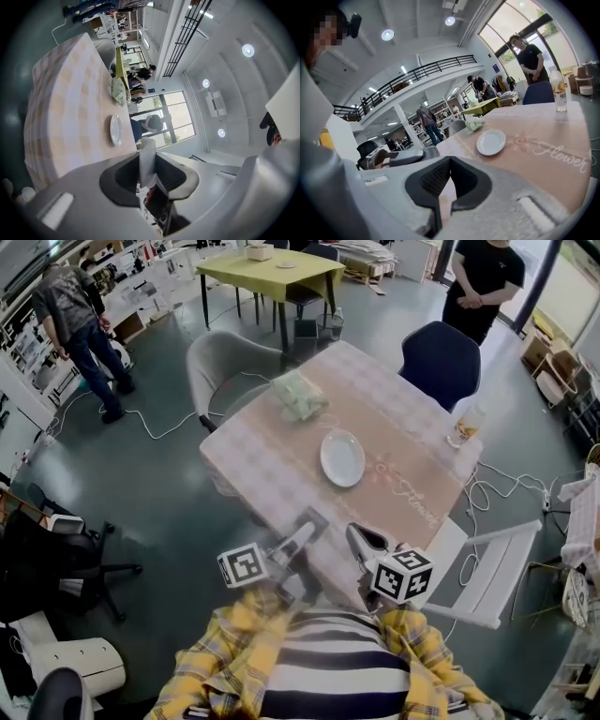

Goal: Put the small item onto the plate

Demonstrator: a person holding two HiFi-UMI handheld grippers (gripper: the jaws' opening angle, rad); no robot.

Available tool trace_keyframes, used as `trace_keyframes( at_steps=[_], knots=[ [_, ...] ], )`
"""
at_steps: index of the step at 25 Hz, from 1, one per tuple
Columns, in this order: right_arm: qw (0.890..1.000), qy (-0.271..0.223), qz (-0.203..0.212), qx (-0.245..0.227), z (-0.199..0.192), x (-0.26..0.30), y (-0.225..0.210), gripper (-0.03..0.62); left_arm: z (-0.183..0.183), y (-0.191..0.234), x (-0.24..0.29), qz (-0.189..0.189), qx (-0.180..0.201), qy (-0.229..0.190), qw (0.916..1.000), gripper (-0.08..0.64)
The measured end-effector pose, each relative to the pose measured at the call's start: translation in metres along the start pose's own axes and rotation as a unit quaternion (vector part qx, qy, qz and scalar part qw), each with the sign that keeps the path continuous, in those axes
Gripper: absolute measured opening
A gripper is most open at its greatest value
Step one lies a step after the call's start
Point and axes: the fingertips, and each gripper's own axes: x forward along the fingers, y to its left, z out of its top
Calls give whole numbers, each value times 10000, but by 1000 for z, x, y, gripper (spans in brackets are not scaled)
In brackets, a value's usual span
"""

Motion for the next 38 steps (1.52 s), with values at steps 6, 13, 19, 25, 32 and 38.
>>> trace_keyframes(
  at_steps=[6, 13, 19, 25, 32, 38],
  knots=[
    [10000, -40, 14, -8, 12, 8, -21, -3, 1, 4, 21, 94, -65, -24, 9999, 84],
    [9999, -108, 5, -110, 34, 23, -33, -3, 20, 11, 54, 74, -186, 26, 9998, 84],
    [9999, -45, -94, 16, 43, 41, -47, -2, 31, 20, 79, 135, -220, 215, 9994, 84],
    [9995, -30, -306, 95, 53, 59, -67, -2, 44, 32, 103, 109, -338, 422, 9985, 86],
    [9979, 36, -588, 254, 57, 78, -94, -2, 62, 55, 130, 213, -486, 663, 9964, 86],
    [9961, 76, -760, 438, 58, 94, -113, -3, 76, 75, 158, 319, -600, 907, 9936, 86]
  ],
)
